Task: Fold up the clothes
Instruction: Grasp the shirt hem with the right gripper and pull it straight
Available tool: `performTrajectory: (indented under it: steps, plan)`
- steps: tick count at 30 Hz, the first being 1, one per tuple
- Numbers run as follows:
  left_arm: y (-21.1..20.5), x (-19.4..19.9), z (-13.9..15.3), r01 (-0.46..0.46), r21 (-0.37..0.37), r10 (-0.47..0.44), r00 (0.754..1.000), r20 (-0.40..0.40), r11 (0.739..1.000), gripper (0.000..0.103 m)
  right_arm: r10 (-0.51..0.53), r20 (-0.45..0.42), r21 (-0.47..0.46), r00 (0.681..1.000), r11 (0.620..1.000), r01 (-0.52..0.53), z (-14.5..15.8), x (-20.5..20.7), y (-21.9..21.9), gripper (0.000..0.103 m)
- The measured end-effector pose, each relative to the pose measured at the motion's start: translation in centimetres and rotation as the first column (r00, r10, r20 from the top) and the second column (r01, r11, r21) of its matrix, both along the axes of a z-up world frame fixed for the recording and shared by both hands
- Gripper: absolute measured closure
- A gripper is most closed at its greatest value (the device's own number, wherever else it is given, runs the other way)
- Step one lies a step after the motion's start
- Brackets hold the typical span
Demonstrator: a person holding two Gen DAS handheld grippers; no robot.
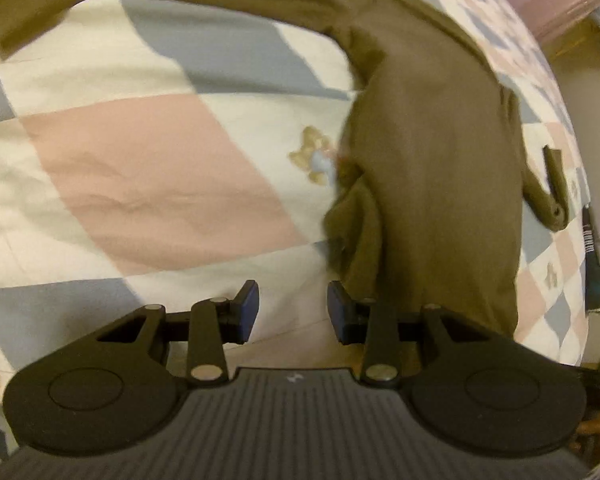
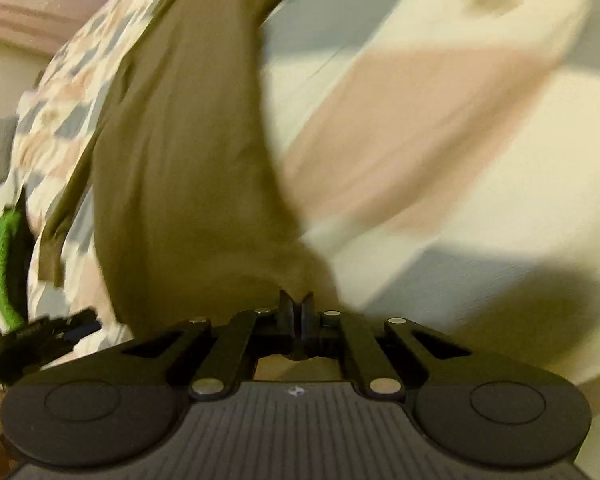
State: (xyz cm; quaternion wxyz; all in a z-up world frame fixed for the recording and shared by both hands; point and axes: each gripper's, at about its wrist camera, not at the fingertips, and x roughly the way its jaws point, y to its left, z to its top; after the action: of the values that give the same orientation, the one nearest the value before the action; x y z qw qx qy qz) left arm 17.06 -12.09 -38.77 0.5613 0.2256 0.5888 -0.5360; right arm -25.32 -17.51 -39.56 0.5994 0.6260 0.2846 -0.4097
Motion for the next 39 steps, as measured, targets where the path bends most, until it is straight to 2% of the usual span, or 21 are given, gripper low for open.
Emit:
performTrajectory:
  steps: [2,5,9,11,14,16,19,22,27,31,32,33,34,37,39]
  plan:
    - [-0.5,-1.1,-0.3,0.005,-0.027,-0.005,1.0,0.001,1.0,0.071,-0.061,-0.057,-0.029,0.997,0.998,0.06,1.0,-3.3,-1.4,0.101]
    - [-1.1,-2.5,-1.5,-0.02,-0.051,0.019,1.0,-0.02,0.998,0.071,-0.085,-0.122,-0.047,0.989,0.996,0.08,1.0,-5.4,-3.9,0.101]
    - [-1.7,-3.3,-3.0,-0.086,-0.079,0.079,0.993,-0.092,0.993,0.071,-0.018,-0.157,-0.024,0.987,1.0,0.015,-0.8,-4.0,-5.2,0.101]
    - [-2.0,-3.6,-3.3,-0.112,-0.097,0.098,0.986,-0.138,0.989,0.071,-0.031,-0.17,-0.01,0.985,1.0,0.03,-1.7,-4.0,-5.2,0.1]
    - [-2.2,-4.1,-4.7,-0.1,-0.079,0.092,0.991,-0.099,0.992,0.069,-0.062,-0.159,0.008,0.985,0.998,0.064,-2.5,-4.2,-5.6,0.098]
    - [-2.2,-3.7,-5.1,-0.088,-0.087,0.079,0.991,-0.105,0.992,0.069,-0.061,-0.155,0.011,0.986,0.998,0.063,-2.6,-4.1,-5.7,0.098]
    - [-2.2,-3.1,-4.6,-0.027,-0.136,0.009,0.991,-0.13,0.99,0.069,-0.061,-0.143,0.016,0.988,0.998,0.064,-2.8,-4.3,-5.7,0.096]
    - [-2.2,-2.2,-4.0,0.029,-0.17,-0.05,0.992,-0.118,0.985,0.073,-0.076,-0.132,0.02,0.988,0.997,0.08,-3.2,-4.8,-4.8,0.093]
    - [-3.0,-1.6,-4.6,0.119,-0.154,-0.138,0.983,-0.118,0.981,0.074,-0.093,-0.132,0.013,0.987,0.995,0.096,-3.4,-4.4,-4.7,0.094]
    - [-4.3,-3.5,-5.9,0.24,-0.146,-0.253,0.965,-0.075,0.96,0.075,-0.1,-0.141,-0.001,0.985,0.995,0.101,-3.3,-4.1,-4.5,0.093]
    - [-4.6,-4.3,-6.1,0.277,-0.14,-0.286,0.957,-0.043,0.95,0.078,-0.102,-0.143,-0.005,0.984,0.995,0.102,-3.4,-3.9,-4.5,0.093]
    - [-4.9,-5.0,-6.2,0.315,-0.132,-0.318,0.948,-0.005,0.94,0.093,-0.102,-0.145,-0.009,0.984,0.995,0.102,-3.4,-3.7,-4.5,0.092]
    - [-4.9,-5.4,-6.1,0.34,-0.128,-0.341,0.94,0.02,0.931,0.098,-0.096,-0.143,-0.012,0.985,0.995,0.095,-3.3,-3.4,-4.4,0.091]
    - [-4.3,-5.8,-4.8,0.395,-0.13,-0.39,0.919,0.063,0.91,0.103,-0.056,-0.116,-0.025,0.992,0.998,0.054,-2.5,-2.4,-4.1,0.097]
    - [-2.6,-4.6,-2.0,0.381,-0.151,-0.376,0.925,0.061,0.912,0.103,-0.016,-0.063,-0.061,0.998,0.998,0.012,-0.6,-2.1,-3.1,0.099]
